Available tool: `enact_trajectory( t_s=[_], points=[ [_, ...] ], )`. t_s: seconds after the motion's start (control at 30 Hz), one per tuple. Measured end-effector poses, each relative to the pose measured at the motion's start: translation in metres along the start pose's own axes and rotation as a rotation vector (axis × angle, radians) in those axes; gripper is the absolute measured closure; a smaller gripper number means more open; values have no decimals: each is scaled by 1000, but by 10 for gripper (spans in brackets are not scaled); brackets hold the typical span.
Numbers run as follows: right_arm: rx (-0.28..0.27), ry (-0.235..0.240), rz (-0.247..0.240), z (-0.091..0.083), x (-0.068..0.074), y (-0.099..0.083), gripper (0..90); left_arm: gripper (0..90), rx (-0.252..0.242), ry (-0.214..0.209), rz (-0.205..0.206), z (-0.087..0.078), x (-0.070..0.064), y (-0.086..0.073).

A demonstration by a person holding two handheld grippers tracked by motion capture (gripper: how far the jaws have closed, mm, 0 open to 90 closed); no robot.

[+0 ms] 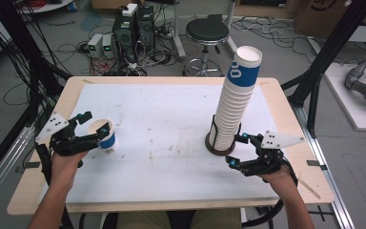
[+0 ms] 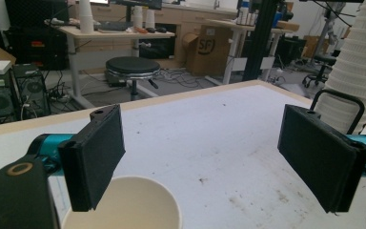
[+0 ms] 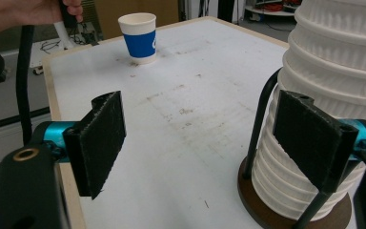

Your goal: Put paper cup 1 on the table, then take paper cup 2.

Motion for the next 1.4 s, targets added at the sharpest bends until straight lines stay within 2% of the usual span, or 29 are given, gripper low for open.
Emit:
enact_trajectory(
  t_s=[0.17, 0.37, 0.57, 0.67, 0.77, 0.87, 0.9, 0.97, 1.13, 1.4],
  points=[
    [-8, -4, 2, -4, -1, 2, 187, 158, 7, -29, 10, 10, -6, 5],
    [-10, -13, 11, -6, -3, 2, 187, 159, -6, -90, 16, 23, -18, 14],
    [-9, -18, 17, -6, -5, 0, 187, 159, 5, -161, 31, 41, -32, 23],
    [-8, -16, 17, -6, -6, 0, 187, 158, 8, -209, 49, 54, -44, 31],
    [-10, -13, 18, -7, -6, -1, 187, 158, 3, -267, 47, 71, -56, 39],
    [-8, -13, 21, -8, -6, -2, 187, 159, 10, -327, 55, 92, -71, 46],
    [-7, -11, 19, -8, -6, -2, 187, 159, 16, -361, 66, 102, -80, 50],
    [-6, -14, 11, -9, -6, -2, 187, 159, 16, -395, 72, 115, -89, 56],
    [-10, -17, 19, -12, -7, 0, 187, 159, 12, -465, 73, 144, -107, 71],
    [-17, -19, 24, -13, -9, -1, 187, 159, 12, -546, 97, 182, -135, 91]
  ],
)
Point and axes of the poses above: each handheld gripper's, and its own axes: z roughly forward along the jaws, y roughly out of its top, x roughly to its left, the point moved 5 cm from there along z, roughly forward along the jaws, and after that the axes turned 7 degrees about -y, right-handed, at the moved point
